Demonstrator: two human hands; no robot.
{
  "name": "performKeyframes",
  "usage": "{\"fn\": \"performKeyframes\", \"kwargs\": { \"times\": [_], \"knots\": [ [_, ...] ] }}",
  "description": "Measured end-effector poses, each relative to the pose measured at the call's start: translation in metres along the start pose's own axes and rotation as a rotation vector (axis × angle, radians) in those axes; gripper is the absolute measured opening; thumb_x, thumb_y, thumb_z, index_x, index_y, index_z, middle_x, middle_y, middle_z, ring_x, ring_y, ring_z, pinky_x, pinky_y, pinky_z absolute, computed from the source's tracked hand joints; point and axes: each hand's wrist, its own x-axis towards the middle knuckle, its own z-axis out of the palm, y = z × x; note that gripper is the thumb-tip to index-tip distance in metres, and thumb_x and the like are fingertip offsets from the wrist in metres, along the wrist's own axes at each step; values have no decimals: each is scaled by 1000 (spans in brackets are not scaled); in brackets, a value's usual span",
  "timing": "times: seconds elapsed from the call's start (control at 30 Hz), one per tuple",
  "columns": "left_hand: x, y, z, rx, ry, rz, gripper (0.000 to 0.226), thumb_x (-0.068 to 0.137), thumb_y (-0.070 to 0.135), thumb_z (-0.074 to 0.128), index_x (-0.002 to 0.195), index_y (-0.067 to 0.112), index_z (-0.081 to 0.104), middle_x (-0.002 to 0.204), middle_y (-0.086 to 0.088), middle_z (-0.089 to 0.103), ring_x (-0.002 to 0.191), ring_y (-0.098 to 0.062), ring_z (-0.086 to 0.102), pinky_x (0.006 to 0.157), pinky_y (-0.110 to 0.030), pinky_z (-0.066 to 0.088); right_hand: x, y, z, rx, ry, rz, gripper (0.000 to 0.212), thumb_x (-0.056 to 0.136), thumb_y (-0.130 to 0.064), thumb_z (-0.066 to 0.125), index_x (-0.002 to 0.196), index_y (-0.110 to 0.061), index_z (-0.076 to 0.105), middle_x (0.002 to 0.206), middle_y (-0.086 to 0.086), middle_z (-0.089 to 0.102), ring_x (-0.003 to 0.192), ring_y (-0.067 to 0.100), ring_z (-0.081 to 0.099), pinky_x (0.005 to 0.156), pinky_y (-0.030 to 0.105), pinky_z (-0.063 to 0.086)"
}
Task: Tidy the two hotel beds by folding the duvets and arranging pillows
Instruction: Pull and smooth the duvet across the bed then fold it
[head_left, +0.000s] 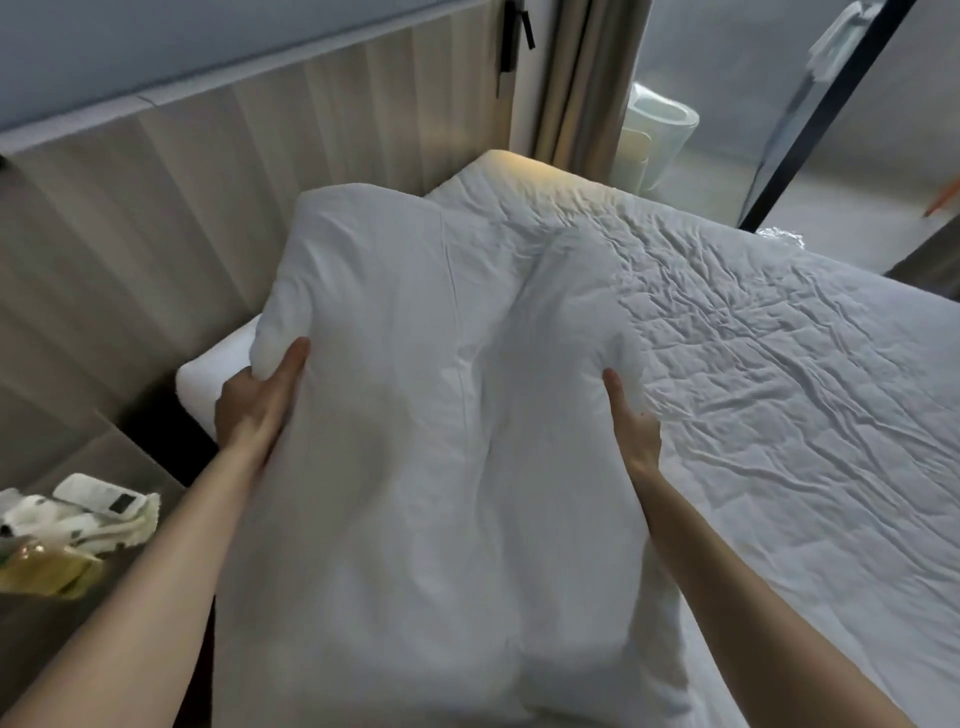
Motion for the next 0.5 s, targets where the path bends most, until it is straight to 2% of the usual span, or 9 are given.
{"fn": "performKeyframes", "kwargs": {
  "times": [0.03,0.13,0.27,0.33,0.5],
  "knots": [
    [23,9,-2,2,10,7,104,53,93,54,125,18,62,124,-8,65,113,-31,59,102,-44,44,9,-13,19,-1,-1,-16,76,78,-73,55,116,-8,65,109,11,68,97,29,61,83,36,45],
    [87,30,-9,-6,35,-6,94,65,83,56,128,14,59,129,-11,60,119,-33,55,105,-45,41,32,-53,69,37,9,-28,78,78,-72,57,121,-6,61,117,12,65,107,30,60,93,38,45],
    [159,55,-11,-24,34,3,92,71,77,60,130,6,57,133,-15,58,122,-33,53,103,-42,42,54,-96,120,56,57,-49,73,84,-63,58,125,-3,57,120,14,61,110,30,57,92,37,41],
    [192,64,-6,5,43,6,88,76,72,60,131,3,55,135,-19,55,124,-35,51,102,-40,41,64,-111,144,57,89,-65,73,82,-65,59,122,-4,60,119,13,64,113,31,58,96,39,43],
    [268,85,15,30,15,3,87,77,69,62,132,2,54,136,-19,54,125,-36,50,100,-40,40,97,-138,193,61,187,-57,76,80,-67,60,117,-1,63,114,16,66,109,32,61,95,38,47]
  ]
}}
